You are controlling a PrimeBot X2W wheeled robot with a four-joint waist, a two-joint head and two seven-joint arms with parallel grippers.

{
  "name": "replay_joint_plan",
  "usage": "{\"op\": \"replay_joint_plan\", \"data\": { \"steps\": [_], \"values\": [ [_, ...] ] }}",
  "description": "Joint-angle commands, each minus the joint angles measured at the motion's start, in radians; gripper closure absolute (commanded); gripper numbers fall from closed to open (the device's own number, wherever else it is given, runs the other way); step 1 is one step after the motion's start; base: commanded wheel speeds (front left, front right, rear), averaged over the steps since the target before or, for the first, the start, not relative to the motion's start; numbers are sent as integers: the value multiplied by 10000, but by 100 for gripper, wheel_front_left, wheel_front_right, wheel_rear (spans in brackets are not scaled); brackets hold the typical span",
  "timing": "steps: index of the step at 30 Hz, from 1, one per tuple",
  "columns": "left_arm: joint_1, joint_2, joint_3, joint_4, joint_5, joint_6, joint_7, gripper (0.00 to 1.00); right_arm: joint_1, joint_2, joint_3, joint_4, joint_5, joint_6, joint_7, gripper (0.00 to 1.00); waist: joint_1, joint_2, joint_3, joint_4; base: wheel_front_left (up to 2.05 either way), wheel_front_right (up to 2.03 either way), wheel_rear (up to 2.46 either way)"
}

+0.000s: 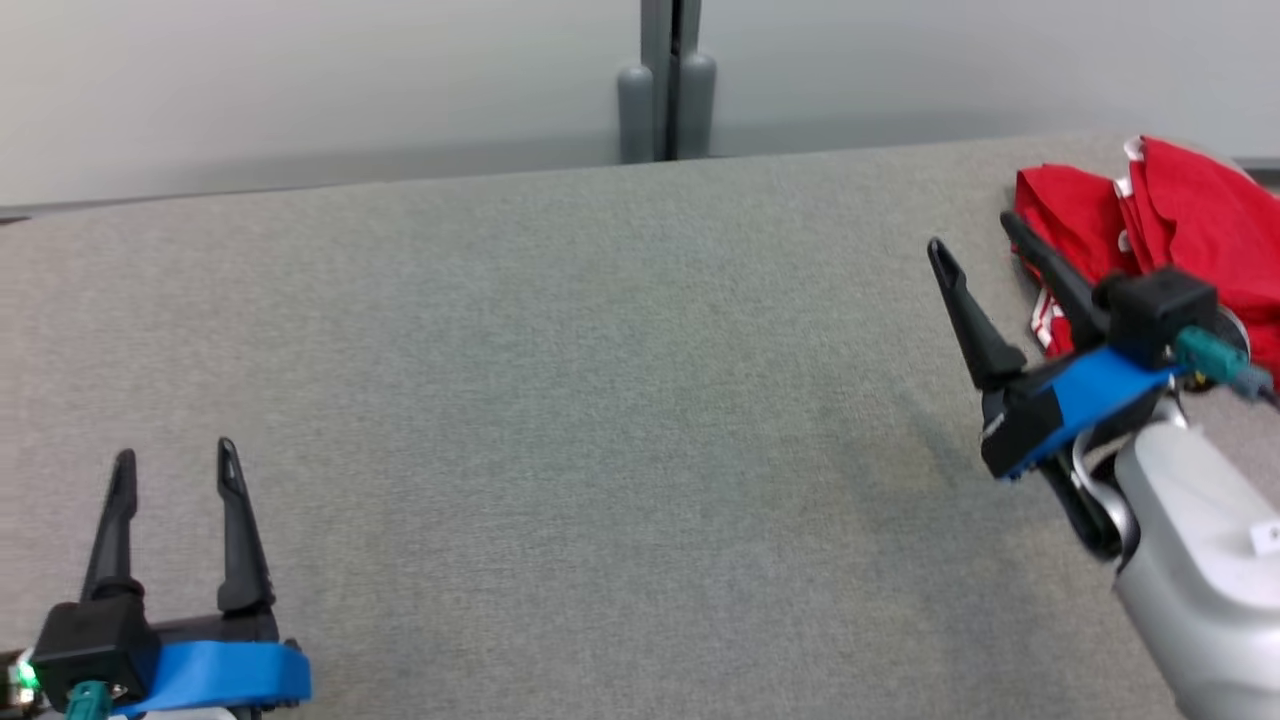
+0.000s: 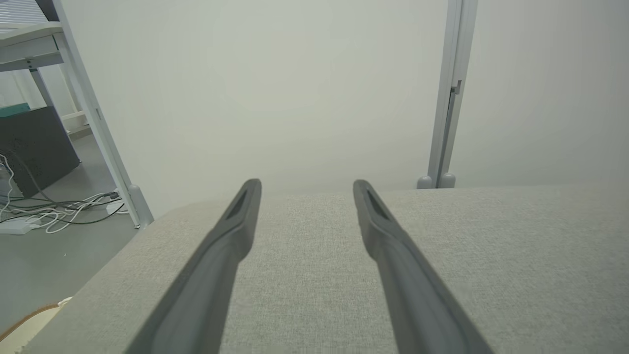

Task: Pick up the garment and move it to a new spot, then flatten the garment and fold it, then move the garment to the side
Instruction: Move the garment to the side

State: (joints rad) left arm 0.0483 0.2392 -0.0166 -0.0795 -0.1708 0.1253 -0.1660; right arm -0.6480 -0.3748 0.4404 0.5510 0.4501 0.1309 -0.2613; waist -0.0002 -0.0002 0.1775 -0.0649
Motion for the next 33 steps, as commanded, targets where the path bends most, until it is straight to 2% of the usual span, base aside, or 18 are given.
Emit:
{"op": "replay_joint_plan", "data": {
  "steps": [1,7,14,23,33],
  "values": [
    [108,-25,-94,150,-38,-62,-42,0,660,139,-363,-187,-250,-2,-45,0,2,2,-184,123,0,0,0],
    [207,-5,-167,583,-160,-163,-56,0,2587,574,-1855,-964,-992,-2,-45,0,2,2,-764,408,0,0,0],
    [419,41,-323,792,-209,-206,27,0,4553,1298,-3238,-1975,-1714,-2,-37,0,2,2,-1286,428,0,0,0],
    [315,172,-471,764,-218,-267,230,0,5877,2114,-4288,-3212,-2476,-1,405,0,2,2,-1492,372,0,0,0],
    [508,222,-509,746,-311,-207,392,0,6757,2757,-4781,-4235,-2949,-1,922,0,2,2,-1655,413,0,0,0]
  ]
}}
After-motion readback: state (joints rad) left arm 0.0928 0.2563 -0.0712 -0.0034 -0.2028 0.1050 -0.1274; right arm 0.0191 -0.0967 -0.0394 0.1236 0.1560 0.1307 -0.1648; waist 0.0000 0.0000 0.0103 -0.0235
